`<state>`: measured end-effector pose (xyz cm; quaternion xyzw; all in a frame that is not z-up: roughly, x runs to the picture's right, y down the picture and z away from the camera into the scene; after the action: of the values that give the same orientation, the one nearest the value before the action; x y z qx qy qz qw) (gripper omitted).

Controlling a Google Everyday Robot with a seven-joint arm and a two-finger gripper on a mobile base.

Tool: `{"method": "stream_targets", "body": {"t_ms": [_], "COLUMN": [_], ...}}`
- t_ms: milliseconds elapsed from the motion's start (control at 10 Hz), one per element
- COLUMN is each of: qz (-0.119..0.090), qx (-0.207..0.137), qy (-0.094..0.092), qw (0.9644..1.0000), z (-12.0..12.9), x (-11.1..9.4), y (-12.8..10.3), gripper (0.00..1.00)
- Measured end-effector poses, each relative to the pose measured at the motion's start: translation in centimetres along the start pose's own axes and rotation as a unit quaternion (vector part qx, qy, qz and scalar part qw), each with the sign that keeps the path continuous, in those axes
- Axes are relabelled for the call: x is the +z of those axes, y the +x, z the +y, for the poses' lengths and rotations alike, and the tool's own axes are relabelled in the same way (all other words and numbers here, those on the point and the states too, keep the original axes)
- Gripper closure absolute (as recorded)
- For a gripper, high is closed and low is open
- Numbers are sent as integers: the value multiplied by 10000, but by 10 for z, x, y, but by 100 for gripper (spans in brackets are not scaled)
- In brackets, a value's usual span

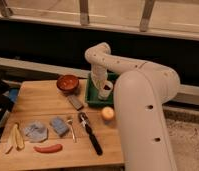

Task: Stack cups into tray

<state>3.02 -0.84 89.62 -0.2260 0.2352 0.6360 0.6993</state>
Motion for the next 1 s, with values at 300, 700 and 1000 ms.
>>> {"method": "stream_targets", "body": {"t_ms": [300, 700, 1000], "qz": [185, 205, 127], "qx": [156, 165, 150], "qy": [48, -23, -4], "qw": [9997, 9996, 9998], "z": [-7, -2, -2], "x": [17, 17, 6], "y": [2, 5, 4], "gripper": [53, 20, 20]}}
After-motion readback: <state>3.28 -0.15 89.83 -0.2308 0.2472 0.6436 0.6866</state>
